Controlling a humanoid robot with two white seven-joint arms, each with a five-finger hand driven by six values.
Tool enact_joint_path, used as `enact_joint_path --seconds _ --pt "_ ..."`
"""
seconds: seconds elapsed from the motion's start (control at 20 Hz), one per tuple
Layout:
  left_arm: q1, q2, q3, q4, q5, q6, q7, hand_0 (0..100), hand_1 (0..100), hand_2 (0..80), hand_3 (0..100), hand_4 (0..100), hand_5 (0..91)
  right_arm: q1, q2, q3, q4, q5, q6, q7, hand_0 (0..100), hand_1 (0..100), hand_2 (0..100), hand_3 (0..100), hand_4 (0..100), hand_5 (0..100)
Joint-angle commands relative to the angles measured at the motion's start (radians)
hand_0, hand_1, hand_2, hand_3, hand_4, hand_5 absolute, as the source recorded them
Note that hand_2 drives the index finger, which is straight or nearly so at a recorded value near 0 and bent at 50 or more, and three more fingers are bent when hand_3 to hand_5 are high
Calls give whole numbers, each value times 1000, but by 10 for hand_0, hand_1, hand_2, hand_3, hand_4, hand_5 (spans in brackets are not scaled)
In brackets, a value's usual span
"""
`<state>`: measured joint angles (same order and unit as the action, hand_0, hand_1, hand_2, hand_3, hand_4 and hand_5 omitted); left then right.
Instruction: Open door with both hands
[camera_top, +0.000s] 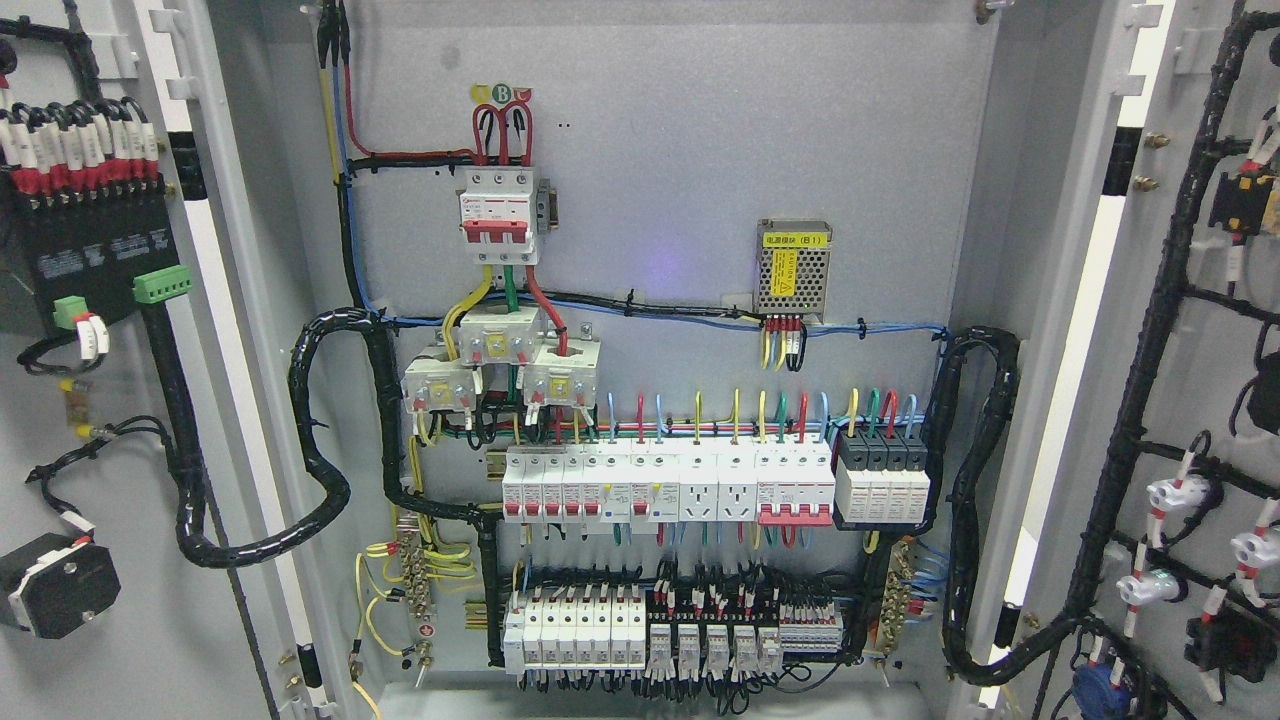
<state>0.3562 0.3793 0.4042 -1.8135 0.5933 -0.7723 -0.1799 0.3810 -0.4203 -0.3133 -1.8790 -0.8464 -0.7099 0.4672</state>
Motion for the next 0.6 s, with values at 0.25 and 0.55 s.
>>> enact_joint_path --seconds 0.25,0.55 --pt "-170 122 31 331 34 -435 -6 120 389 0 0 0 0 15 -5 -38 44 -36 0 -1 120 389 0 0 0 0" --pt "-264 158 30 499 33 -417 -7 120 389 0 0 0 0 36 -2 -65 46 -36 -2 -1 120 389 0 0 0 0"
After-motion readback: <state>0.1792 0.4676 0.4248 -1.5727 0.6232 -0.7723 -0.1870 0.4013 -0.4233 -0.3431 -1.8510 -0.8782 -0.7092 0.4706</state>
